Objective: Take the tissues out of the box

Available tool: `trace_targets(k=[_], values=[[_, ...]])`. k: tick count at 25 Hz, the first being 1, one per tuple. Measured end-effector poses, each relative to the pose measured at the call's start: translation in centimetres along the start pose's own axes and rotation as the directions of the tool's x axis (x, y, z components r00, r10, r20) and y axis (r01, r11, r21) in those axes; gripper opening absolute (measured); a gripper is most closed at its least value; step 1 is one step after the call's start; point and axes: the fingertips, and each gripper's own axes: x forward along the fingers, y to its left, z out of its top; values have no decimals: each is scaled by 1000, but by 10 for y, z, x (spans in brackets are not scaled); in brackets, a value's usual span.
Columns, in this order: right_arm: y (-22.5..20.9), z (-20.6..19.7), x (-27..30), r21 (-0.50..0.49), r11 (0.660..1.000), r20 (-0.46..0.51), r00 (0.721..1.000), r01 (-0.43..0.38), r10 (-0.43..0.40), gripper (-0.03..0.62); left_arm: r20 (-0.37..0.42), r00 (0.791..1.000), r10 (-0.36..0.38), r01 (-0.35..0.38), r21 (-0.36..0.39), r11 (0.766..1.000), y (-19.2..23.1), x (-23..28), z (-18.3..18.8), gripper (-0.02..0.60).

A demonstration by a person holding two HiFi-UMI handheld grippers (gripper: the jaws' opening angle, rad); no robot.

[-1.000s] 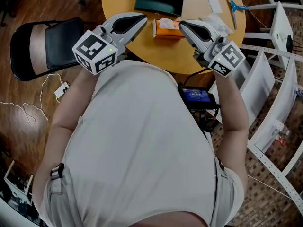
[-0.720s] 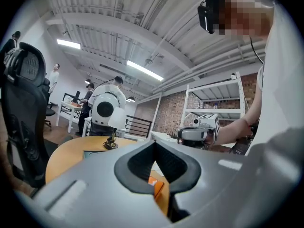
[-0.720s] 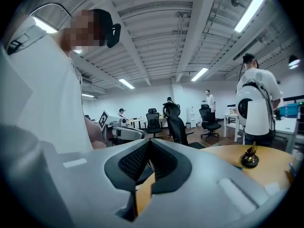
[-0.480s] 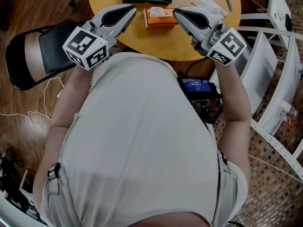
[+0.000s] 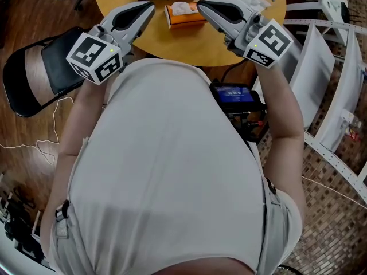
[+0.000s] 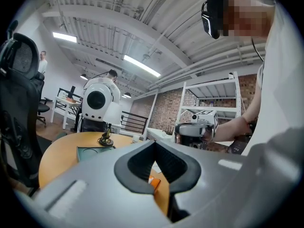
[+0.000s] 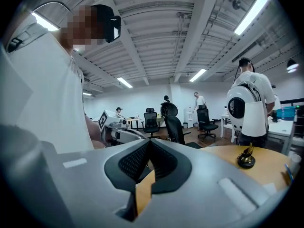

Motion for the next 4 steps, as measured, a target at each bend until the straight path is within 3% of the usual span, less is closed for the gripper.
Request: trace_targets(k=[4], values=[[0,1,3,-10,1000,0,1000,-5,5,-5,12,1000,2,-2,22,1000,-1,-1,4,0]])
